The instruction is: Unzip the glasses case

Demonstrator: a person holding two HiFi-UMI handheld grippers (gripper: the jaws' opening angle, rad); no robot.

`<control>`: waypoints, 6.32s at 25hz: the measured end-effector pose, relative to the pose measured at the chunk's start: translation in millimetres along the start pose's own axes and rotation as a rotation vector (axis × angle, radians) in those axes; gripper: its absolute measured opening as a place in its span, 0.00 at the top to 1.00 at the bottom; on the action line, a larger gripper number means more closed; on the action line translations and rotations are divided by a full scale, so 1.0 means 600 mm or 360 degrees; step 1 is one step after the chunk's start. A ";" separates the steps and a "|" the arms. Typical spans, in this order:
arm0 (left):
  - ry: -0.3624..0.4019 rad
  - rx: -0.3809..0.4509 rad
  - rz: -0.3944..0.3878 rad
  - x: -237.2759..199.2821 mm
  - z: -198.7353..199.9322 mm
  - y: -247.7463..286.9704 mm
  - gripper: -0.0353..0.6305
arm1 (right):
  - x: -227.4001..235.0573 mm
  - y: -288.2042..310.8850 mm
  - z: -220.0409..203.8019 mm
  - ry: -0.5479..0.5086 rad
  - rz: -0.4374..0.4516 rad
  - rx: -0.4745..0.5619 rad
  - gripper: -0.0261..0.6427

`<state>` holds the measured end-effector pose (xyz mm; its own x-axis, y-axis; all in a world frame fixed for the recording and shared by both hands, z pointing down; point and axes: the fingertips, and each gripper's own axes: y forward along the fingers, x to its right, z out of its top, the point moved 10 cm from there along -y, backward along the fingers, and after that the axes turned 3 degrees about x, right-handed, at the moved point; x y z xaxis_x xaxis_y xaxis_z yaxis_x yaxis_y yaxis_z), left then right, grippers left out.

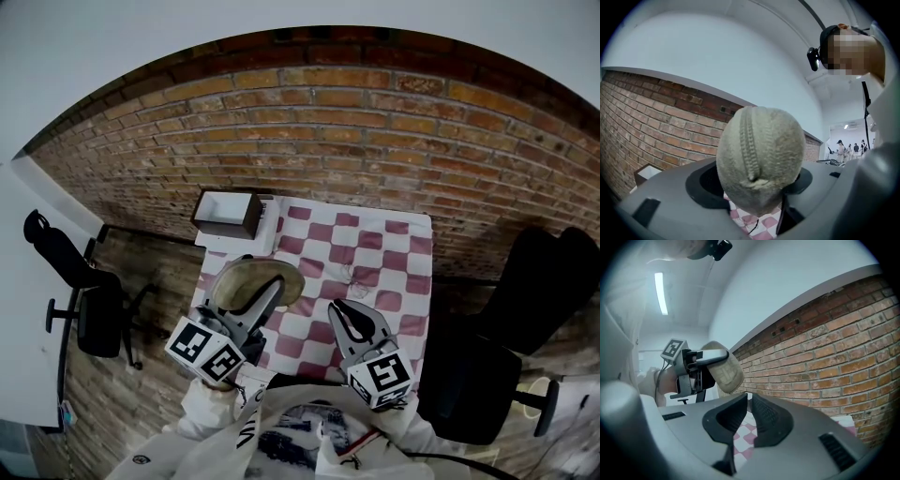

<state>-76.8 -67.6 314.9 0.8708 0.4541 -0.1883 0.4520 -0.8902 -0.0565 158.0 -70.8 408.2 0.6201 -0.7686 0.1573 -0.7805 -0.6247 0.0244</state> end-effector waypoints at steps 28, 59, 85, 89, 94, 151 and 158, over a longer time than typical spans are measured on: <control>-0.0151 0.0034 -0.0144 0.032 -0.004 0.003 0.50 | -0.039 0.019 -0.014 0.0042 0.0143 -0.0081 0.58; -0.0183 0.0032 -0.0253 0.050 0.002 0.006 0.50 | -0.056 0.039 -0.029 0.0082 0.0226 -0.0242 0.75; -0.0208 0.0013 -0.0297 0.067 -0.004 0.011 0.50 | -0.055 0.025 -0.035 0.0105 0.0214 -0.0258 0.89; -0.0210 0.0010 -0.0305 0.070 -0.006 0.012 0.50 | -0.055 0.021 -0.037 0.0106 0.0216 -0.0259 0.91; -0.0207 -0.0003 -0.0317 0.078 -0.008 0.016 0.50 | -0.052 0.014 -0.038 0.0118 0.0236 -0.0261 0.93; -0.0217 0.0030 -0.0356 -0.009 -0.008 -0.502 0.50 | -0.509 -0.032 -0.099 -0.0208 -0.0056 -0.0396 0.94; -0.0220 0.0022 -0.0358 -0.013 -0.007 -0.514 0.50 | -0.513 -0.032 -0.088 -0.0267 -0.0111 -0.0385 0.94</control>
<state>-222.3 203.5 337.9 0.7135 0.6324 -0.3017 0.6278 -0.7682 -0.1255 -22.1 184.9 411.3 0.6616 -0.7496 -0.0176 -0.7194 -0.6412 0.2672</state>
